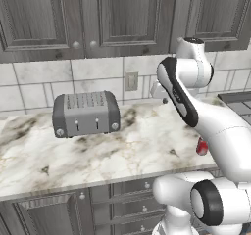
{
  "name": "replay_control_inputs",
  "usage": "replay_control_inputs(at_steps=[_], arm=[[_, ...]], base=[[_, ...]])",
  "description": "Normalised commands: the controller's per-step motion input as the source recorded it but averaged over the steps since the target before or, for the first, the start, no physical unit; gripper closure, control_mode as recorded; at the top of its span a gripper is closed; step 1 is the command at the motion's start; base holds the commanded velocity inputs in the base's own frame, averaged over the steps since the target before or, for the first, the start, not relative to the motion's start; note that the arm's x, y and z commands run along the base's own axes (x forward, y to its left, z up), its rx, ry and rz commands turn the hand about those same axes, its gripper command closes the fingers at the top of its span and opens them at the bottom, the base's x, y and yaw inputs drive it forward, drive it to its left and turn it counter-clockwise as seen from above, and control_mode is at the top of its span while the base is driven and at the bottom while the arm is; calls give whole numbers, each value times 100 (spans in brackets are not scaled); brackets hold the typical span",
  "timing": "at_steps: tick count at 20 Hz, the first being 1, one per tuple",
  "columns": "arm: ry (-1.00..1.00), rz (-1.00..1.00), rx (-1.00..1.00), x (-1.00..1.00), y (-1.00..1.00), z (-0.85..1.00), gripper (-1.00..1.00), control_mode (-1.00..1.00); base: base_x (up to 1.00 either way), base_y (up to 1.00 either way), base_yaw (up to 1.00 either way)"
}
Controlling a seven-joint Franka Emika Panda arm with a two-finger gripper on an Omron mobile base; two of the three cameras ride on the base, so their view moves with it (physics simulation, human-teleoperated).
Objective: Four empty soda cans are scattered around the kitchen. Gather all the cans and cluster them next to the stove for recycling.
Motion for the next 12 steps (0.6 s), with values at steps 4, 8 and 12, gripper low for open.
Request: replay_control_inputs(at_steps=[4,8,12], arm=[[4,0,0,0,0,-4,-100,-100],[2,0,0,-4,-3,-4,-100,-100],[0,0,9,-43,-38,-6,-100,-100]], base=[[0,0,0],[0,0,0],[0,0,0]])
